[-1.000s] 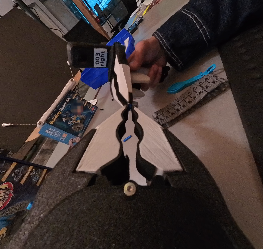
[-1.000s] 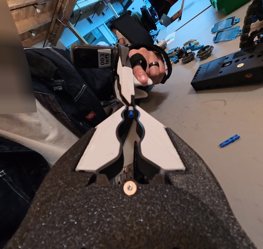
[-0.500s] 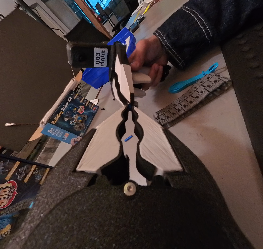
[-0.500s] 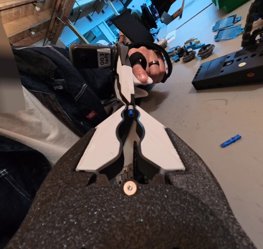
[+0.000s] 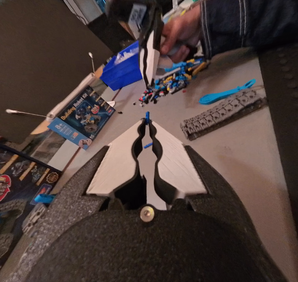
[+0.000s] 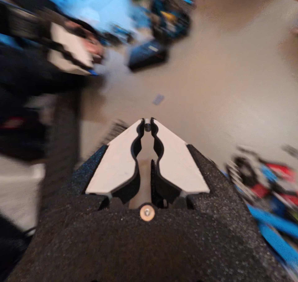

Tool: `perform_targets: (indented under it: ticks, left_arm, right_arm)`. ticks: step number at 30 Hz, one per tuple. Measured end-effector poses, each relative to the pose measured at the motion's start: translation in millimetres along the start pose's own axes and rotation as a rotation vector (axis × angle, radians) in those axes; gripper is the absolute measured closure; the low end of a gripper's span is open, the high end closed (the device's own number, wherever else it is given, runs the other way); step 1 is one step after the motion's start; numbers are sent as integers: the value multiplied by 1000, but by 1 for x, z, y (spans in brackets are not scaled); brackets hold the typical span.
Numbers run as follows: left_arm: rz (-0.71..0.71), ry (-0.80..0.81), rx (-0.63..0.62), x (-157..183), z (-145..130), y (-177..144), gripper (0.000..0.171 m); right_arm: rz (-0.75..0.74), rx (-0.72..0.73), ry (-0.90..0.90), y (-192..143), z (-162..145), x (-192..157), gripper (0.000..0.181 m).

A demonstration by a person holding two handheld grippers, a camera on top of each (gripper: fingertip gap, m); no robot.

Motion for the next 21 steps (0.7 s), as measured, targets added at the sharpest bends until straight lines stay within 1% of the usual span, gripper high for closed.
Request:
perform_targets:
  ticks: [1, 2, 3, 4, 6, 7, 9, 11, 12, 15, 17, 19, 21]
  left_arm:
    - [-21, -22, -67, 2, -13, 8, 169]
    - [-12, -55, -144, 0, -26, 15, 169]
    - [20, -84, -214, -5, -37, 21, 168]
    - [31, -114, -271, -6, -46, 27, 168]
    - [69, -195, -379, -11, -61, 38, 168]
    - [79, -221, -412, -13, -64, 42, 168]
    - [98, -250, -468, -15, -69, 50, 168]
    - [99, -268, -536, -14, -78, 55, 168]
    - [109, -280, -560, -14, -81, 58, 168]
    - [139, -315, -578, -20, -84, 64, 168]
    - [123, -355, -572, -21, -83, 70, 168]
    - [102, -365, -572, -20, -80, 80, 168]
    - [87, -376, -573, -17, -75, 92, 168]
  right_arm:
    - [-157, -104, 1, -8, -13, 16, 175]
    - [-286, -202, 18, -21, -27, 30, 175]
    - [-396, -269, 40, -36, -39, 41, 175]
    - [-472, -318, 78, -50, -49, 48, 176]
    - [-546, -411, 177, -74, -71, 53, 176]
    - [-602, -432, 184, -85, -78, 56, 176]
    - [-599, -384, 201, -91, -78, 56, 176]
    - [-637, -354, 208, -96, -77, 62, 173]
    - [-660, -342, 184, -99, -74, 64, 172]
    - [-752, -226, 117, -105, -56, 70, 173]
    - [-759, -154, 117, -104, -48, 72, 176]
    - [-812, -97, 118, -104, -41, 77, 179]
    - [-790, -15, 113, -94, -29, 75, 181]
Point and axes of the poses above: each gripper's, where its closed fingertips meet, y out along the fingers, z out of its top, x = y × z across the jaws, the point moved 4 cm from there along -y, back along the fingers, and after that the axes turned 8 degrees about -y, right-handed, at the moved point
